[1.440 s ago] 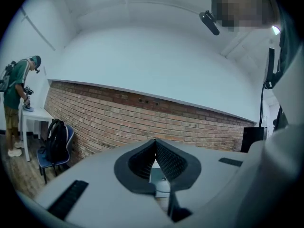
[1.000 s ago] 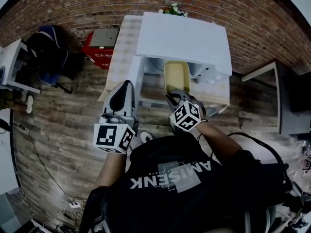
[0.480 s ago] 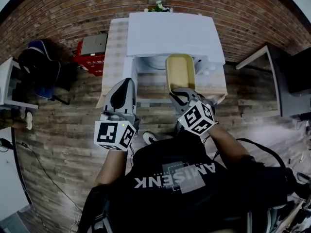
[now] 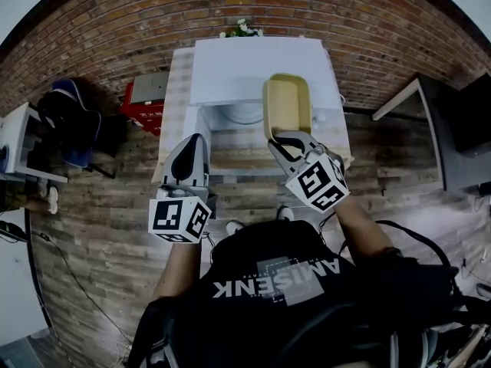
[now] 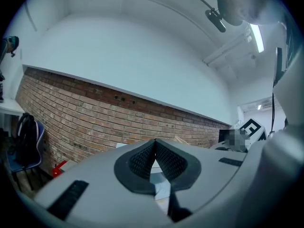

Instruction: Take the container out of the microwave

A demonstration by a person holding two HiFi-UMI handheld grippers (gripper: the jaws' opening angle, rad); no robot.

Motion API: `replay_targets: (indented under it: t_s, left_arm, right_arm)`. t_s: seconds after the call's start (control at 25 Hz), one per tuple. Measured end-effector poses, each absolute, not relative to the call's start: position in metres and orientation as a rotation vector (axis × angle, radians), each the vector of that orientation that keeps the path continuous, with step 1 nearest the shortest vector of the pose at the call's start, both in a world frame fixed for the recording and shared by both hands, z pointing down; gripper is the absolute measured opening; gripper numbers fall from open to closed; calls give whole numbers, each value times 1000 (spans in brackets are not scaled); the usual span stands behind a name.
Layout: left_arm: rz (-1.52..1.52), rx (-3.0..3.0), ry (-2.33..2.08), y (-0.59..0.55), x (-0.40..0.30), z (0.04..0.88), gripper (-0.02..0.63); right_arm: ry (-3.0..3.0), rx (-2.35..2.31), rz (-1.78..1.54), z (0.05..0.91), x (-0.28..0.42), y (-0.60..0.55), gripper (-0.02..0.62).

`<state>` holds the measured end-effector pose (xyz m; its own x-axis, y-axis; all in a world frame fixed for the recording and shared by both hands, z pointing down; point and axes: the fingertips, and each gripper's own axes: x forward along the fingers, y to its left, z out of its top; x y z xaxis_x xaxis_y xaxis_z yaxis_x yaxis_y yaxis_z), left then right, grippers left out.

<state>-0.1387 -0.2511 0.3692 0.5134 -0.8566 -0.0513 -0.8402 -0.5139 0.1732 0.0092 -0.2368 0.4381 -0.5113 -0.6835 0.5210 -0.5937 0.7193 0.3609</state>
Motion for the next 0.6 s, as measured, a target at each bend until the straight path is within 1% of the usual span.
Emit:
replay_targets:
  t_s: [0.6]
  left_arm:
    - [-161,2617,-1554,-247,-98,350,11]
  right_arm:
    - [-2440,1171,-184,370,71,-255,51]
